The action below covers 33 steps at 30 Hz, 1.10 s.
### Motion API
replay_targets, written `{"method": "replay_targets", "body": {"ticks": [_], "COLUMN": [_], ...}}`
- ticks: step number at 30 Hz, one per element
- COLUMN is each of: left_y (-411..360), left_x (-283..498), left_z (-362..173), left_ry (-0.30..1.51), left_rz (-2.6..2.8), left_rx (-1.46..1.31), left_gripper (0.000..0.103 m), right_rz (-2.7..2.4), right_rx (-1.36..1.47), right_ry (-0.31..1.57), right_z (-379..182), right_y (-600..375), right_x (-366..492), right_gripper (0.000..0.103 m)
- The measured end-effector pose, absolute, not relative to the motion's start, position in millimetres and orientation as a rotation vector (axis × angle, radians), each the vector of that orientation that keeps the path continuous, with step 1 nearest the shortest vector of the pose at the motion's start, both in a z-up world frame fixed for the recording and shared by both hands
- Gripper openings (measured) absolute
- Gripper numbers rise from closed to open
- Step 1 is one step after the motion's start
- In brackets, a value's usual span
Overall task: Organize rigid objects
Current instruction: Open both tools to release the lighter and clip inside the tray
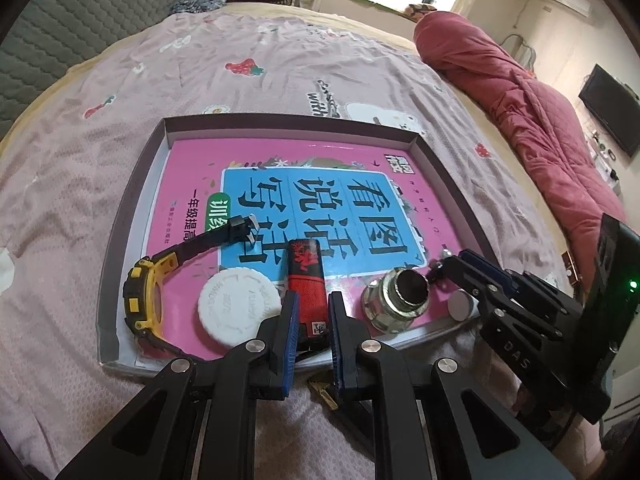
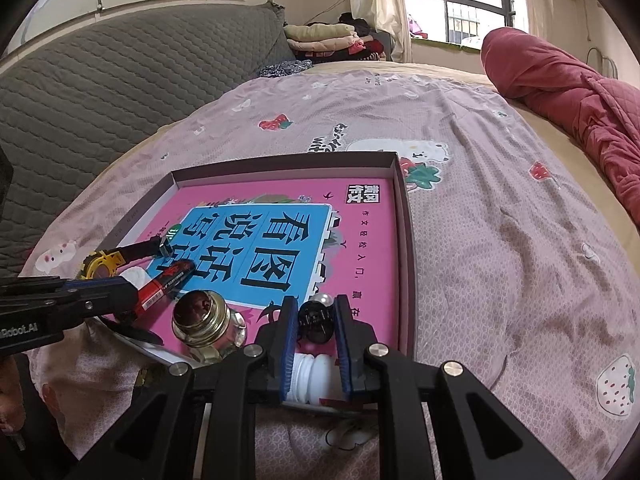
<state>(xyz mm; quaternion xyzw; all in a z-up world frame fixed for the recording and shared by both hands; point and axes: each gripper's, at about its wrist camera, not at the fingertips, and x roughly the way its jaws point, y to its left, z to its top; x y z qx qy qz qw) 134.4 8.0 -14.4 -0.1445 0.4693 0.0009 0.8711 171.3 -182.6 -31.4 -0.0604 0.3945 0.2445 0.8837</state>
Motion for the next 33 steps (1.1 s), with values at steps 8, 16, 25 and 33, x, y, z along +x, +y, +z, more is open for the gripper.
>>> {"method": "replay_targets", "body": {"ticks": [8,16,25,33], "left_y": [13.1,14.9,8.7,5.5], "left_x": [138.6,130.1,119.0,109.1], "left_z": [-18.0,-3.1,8.5,17.5], "left_ry": [0.967,0.935,0.932,0.934], "left_rz": [0.020,0.006,0.008,0.024], "left_rx": [-0.305,-0.323,-0.323,-0.305], "left_gripper": [0.015,0.015,0.029,0.048], "right_rz": [0.515,0.509,0.517,0.549], "right_rx": [-0.110,-0.100,-0.086,-0.071], "right_ry": [0.819,0.815,0.774,0.706], "right_z": [-29.3,-27.7,-19.3,-3.7], "right_y": [-181.8,-182.6,-185.3,-188.2], "right_x": [170.0,170.7,168.6,158.7], "right_gripper": [0.029,0.034,0.039,0.046]}}
